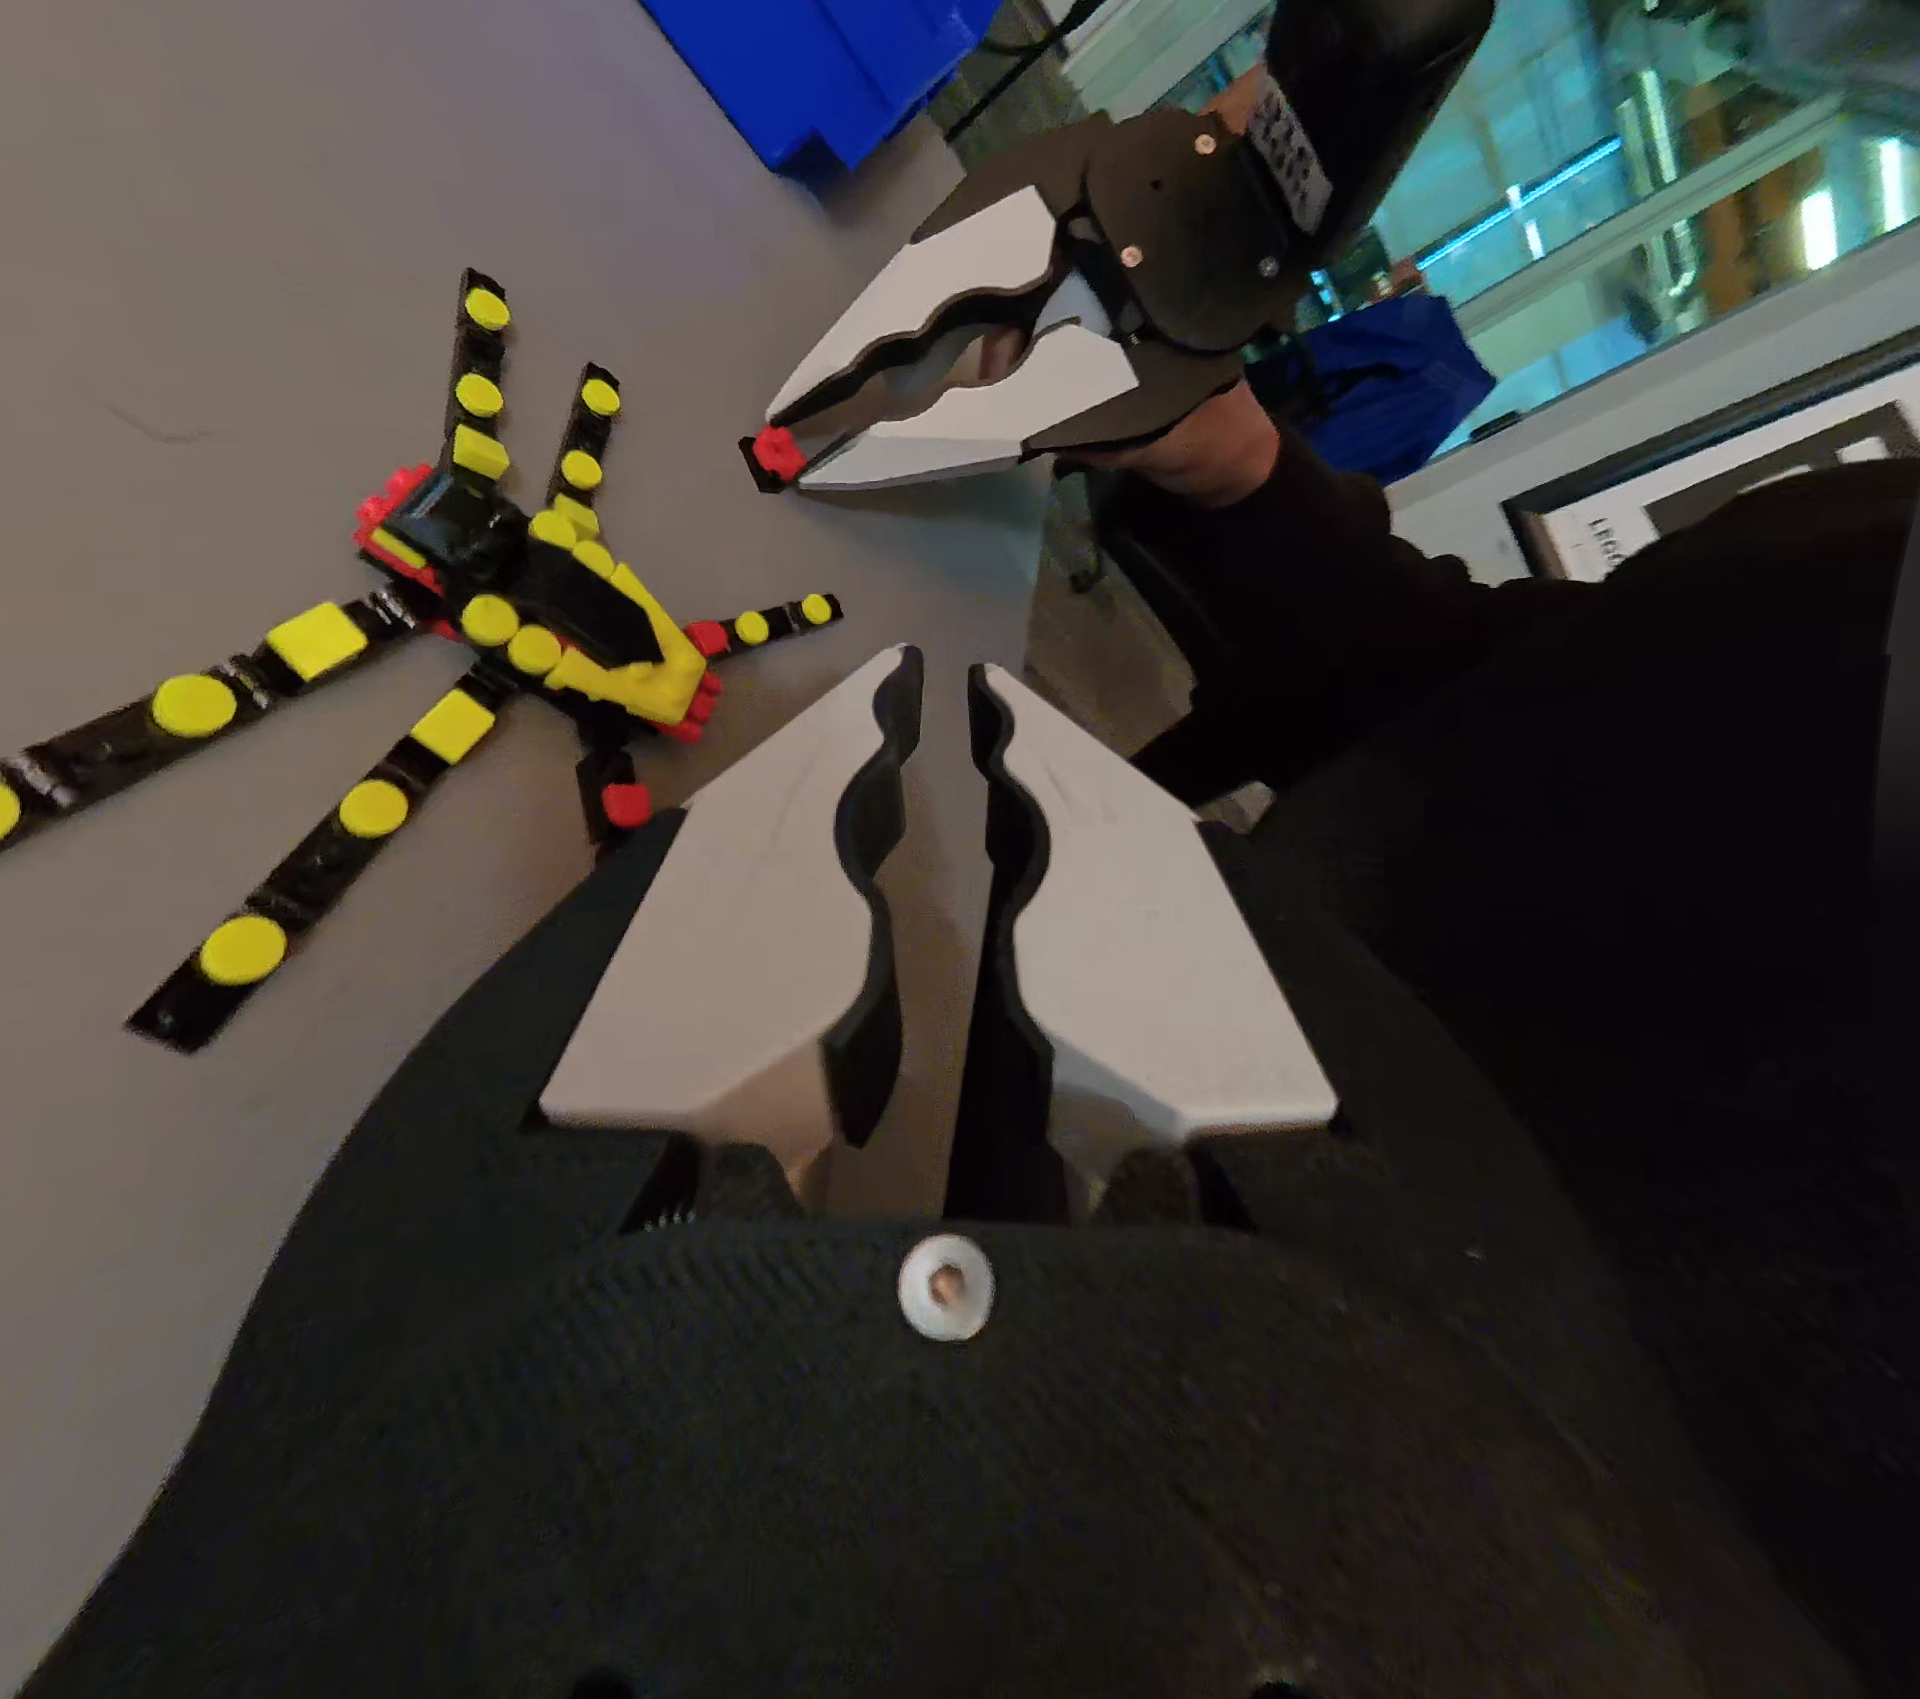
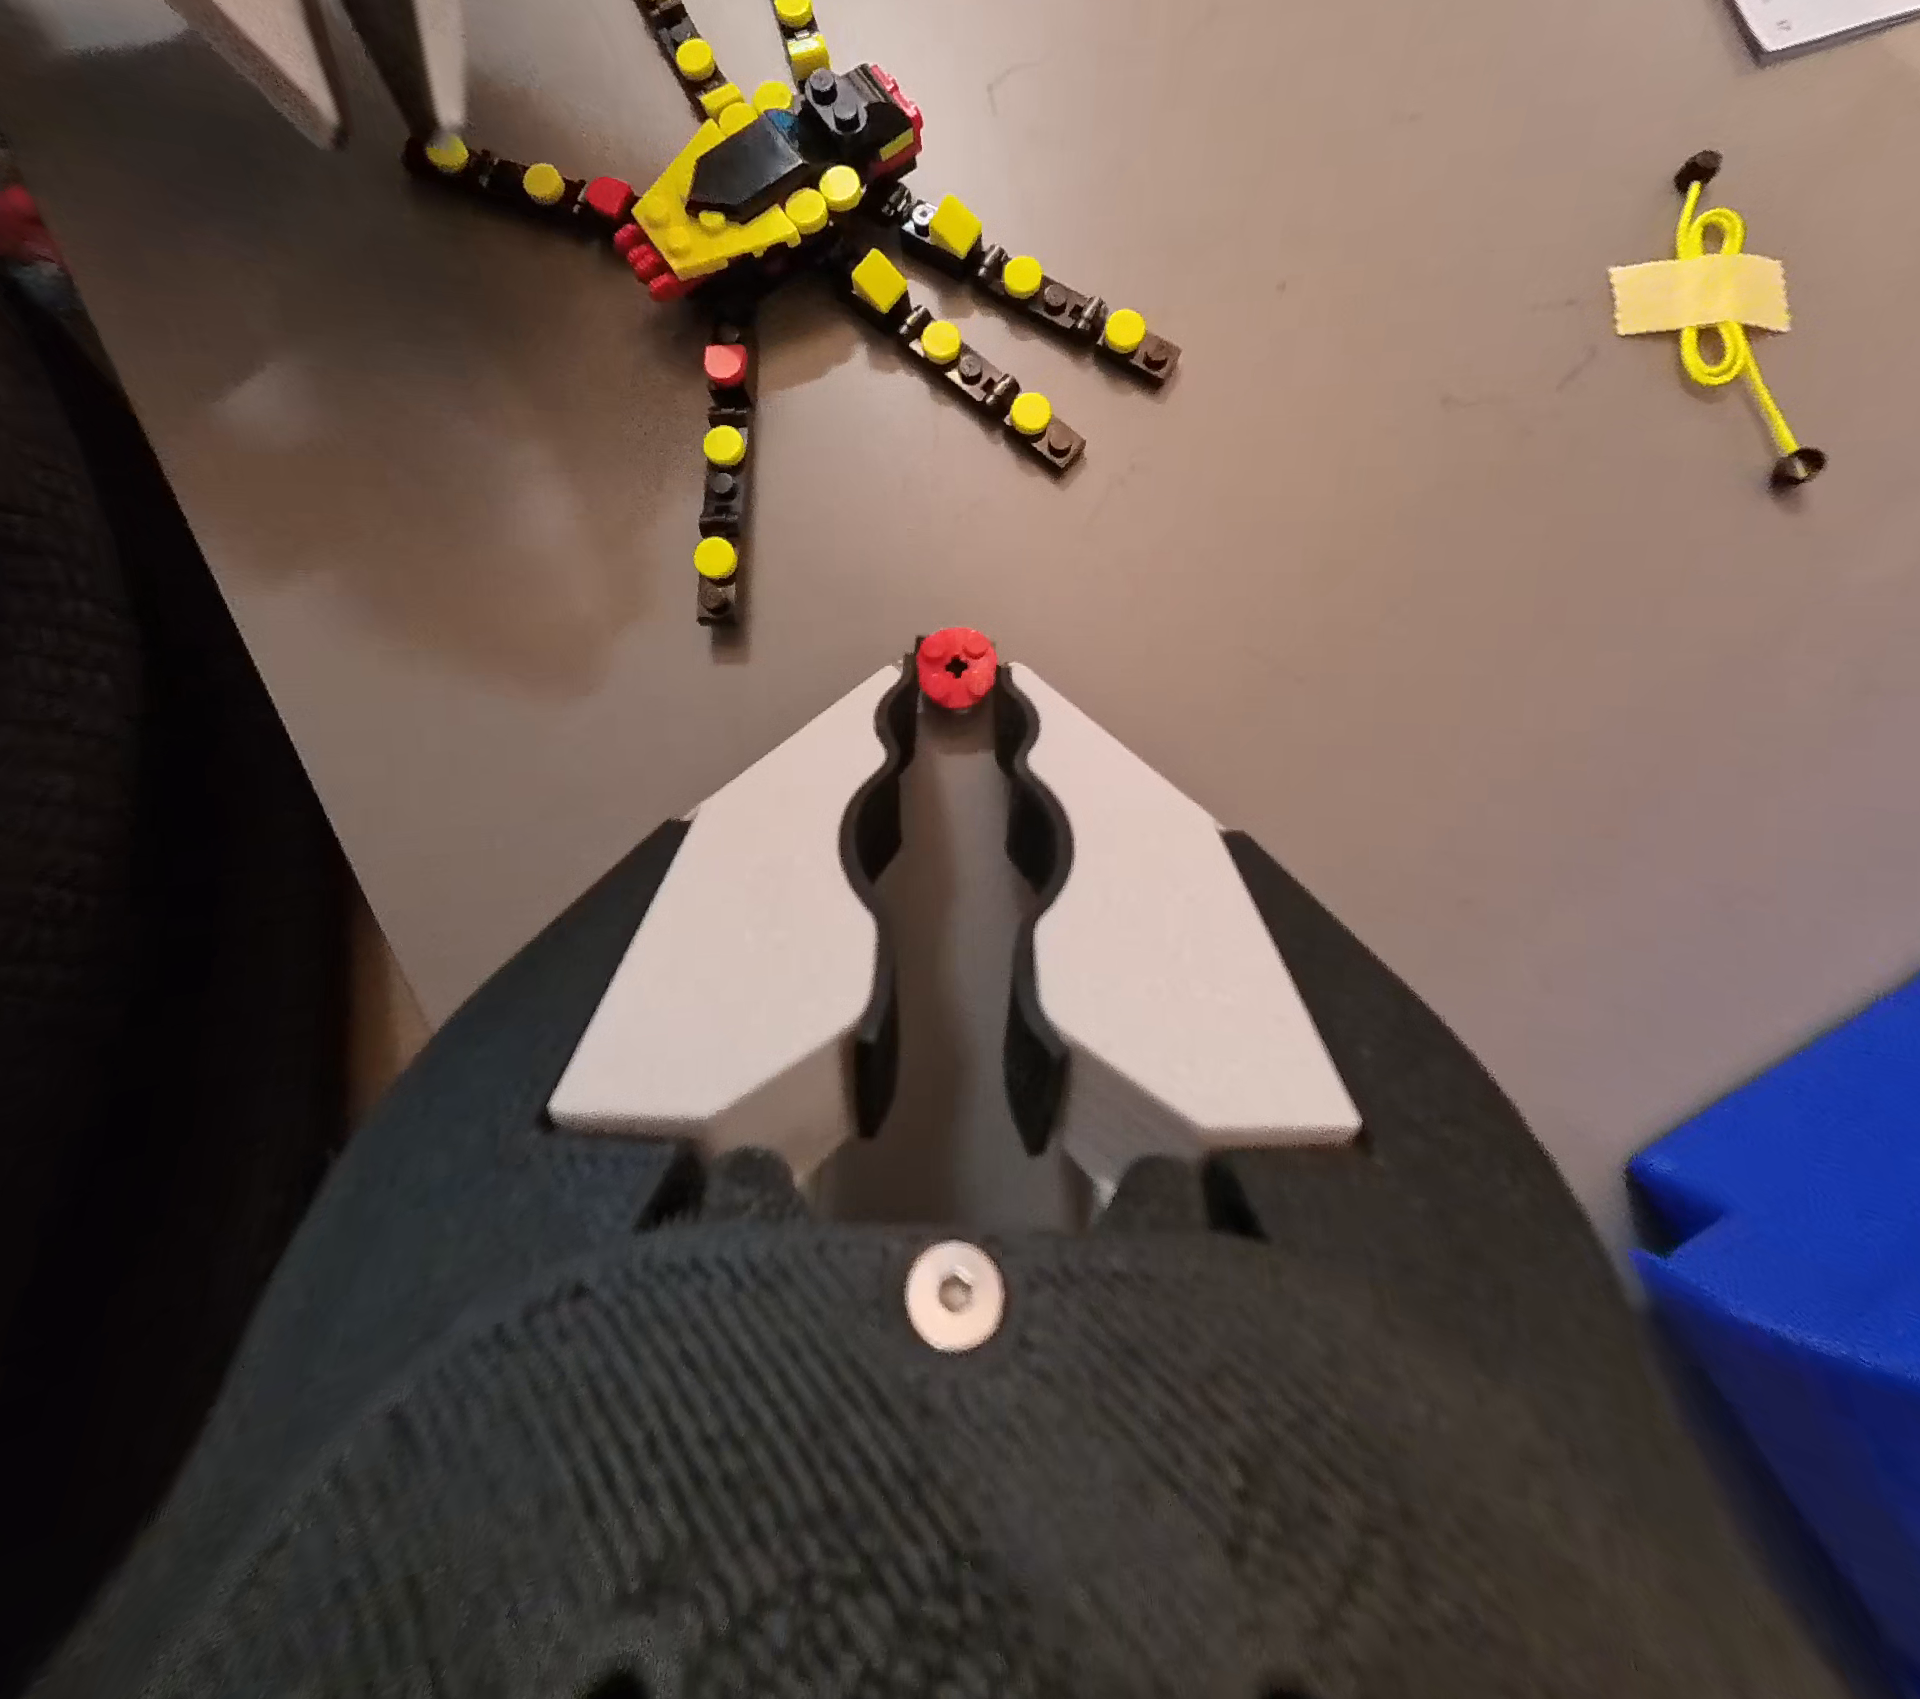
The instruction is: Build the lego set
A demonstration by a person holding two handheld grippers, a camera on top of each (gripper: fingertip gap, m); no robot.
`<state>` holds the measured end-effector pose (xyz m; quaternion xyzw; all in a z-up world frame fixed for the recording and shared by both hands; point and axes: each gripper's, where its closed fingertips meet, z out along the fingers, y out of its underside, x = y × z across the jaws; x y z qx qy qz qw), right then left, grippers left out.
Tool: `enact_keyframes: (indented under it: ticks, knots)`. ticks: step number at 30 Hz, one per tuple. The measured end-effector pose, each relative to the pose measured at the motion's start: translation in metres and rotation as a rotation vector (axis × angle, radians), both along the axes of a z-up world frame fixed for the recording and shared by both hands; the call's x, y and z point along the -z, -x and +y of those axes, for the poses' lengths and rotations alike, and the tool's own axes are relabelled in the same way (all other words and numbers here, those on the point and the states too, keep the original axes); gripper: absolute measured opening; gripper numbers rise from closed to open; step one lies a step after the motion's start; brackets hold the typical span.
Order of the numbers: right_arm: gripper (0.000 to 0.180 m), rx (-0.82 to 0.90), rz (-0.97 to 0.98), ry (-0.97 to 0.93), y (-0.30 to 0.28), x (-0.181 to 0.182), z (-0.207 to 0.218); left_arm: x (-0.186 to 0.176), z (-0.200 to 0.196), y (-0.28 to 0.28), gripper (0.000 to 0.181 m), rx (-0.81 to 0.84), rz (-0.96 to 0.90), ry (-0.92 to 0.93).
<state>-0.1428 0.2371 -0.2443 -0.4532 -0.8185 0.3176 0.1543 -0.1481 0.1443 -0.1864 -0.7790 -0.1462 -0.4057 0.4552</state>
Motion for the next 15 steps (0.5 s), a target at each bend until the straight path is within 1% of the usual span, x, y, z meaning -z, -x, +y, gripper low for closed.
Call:
enact_keyframes:
  ticks: [3, 6, 11, 15]
  knots:
    - [0.013, -0.016, -0.001, 0.005, 0.000, 0.000, -0.001, 0.005, 0.017, -0.003, 0.006, -0.017, 0.044, 0.047]
    - [0.013, -0.024, -0.003, 0.014, 0.000, 0.000, -0.002, 0.002, 0.042, -0.007, 0.007, -0.021, 0.028, 0.096]
    - [0.013, -0.035, 0.000, 0.029, 0.000, 0.000, -0.002, 0.027, 0.067, -0.014, 0.006, 0.020, 0.127, 0.261]
    - [0.013, -0.044, 0.000, 0.037, -0.001, 0.001, -0.001, 0.038, 0.081, -0.019, 0.005, 0.038, 0.094, 0.338]
